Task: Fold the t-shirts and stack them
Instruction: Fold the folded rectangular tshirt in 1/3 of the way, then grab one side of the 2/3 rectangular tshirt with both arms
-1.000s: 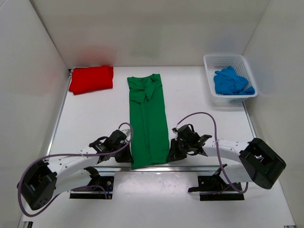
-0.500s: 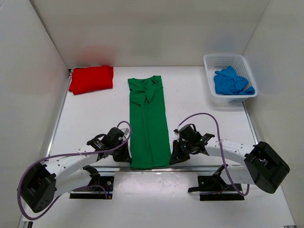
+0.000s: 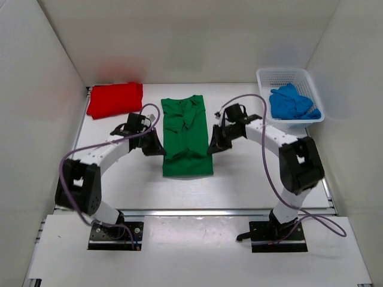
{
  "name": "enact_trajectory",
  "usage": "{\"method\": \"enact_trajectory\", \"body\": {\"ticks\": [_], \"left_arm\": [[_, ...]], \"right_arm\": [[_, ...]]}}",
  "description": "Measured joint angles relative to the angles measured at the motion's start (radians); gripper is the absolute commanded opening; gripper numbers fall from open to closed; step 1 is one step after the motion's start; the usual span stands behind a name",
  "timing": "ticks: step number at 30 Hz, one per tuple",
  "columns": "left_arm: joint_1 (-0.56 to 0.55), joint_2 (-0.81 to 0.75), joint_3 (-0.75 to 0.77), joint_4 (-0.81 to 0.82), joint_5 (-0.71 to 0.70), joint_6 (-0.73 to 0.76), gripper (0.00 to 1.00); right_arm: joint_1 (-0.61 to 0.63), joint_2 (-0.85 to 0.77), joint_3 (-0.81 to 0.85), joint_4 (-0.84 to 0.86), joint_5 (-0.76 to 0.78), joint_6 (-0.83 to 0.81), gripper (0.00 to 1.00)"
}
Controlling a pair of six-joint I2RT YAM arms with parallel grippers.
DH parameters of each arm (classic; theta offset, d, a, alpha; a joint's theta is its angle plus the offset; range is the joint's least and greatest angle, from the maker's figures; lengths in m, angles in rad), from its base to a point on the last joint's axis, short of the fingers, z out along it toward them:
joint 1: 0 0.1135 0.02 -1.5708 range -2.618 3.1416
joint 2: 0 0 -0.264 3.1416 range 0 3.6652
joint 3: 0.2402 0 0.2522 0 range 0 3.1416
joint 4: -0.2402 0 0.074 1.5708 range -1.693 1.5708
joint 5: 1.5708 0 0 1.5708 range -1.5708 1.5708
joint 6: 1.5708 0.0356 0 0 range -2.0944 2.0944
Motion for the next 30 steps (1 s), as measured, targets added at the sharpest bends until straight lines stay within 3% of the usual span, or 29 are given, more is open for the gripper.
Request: {"method": "enact_trajectory", "body": {"ticks": [2, 4, 7, 9, 12, 16, 22, 27, 30], "left_arm": [[0.031, 0.101, 0.077, 0.023, 0.006, 0.014, 0.24], [0.057, 0.199, 0.151, 0.041, 0.011, 0.023, 0.26], [0.093, 0.321, 0.238, 0.081, 0.024, 0.014, 0.4], [0.118, 0.371, 0.266, 0.119, 0.043, -0.009, 0.38], [0.148, 0.388, 0.276, 0.153, 0.065, -0.039, 0.41], [0.167, 0.326, 0.21, 0.207, 0.075, -0.061, 0.44], [0.121, 0.085, -0.097, 0.26, 0.047, -0.098, 0.46], [0.058, -0.055, -0.357, 0.392, -0.006, -0.219, 0.46], [0.021, -0.098, -0.419, 0.434, -0.074, -0.293, 0.46]], "right_arm": [[-0.035, 0.103, 0.15, -0.042, -0.005, -0.041, 0.04], [-0.063, 0.211, 0.312, -0.089, -0.004, -0.076, 0.16], [-0.093, 0.37, 0.558, -0.148, 0.016, -0.126, 0.36], [-0.108, 0.447, 0.685, -0.182, 0.038, -0.151, 0.46], [-0.121, 0.465, 0.719, -0.209, 0.063, -0.17, 0.47], [-0.124, 0.36, 0.511, -0.162, 0.089, -0.166, 0.47], [-0.104, 0.064, 0.008, -0.025, 0.086, -0.07, 0.46], [-0.079, -0.115, -0.327, 0.262, 0.039, 0.111, 0.46], [-0.072, -0.141, -0.449, 0.402, 0.021, 0.228, 0.48]]}}
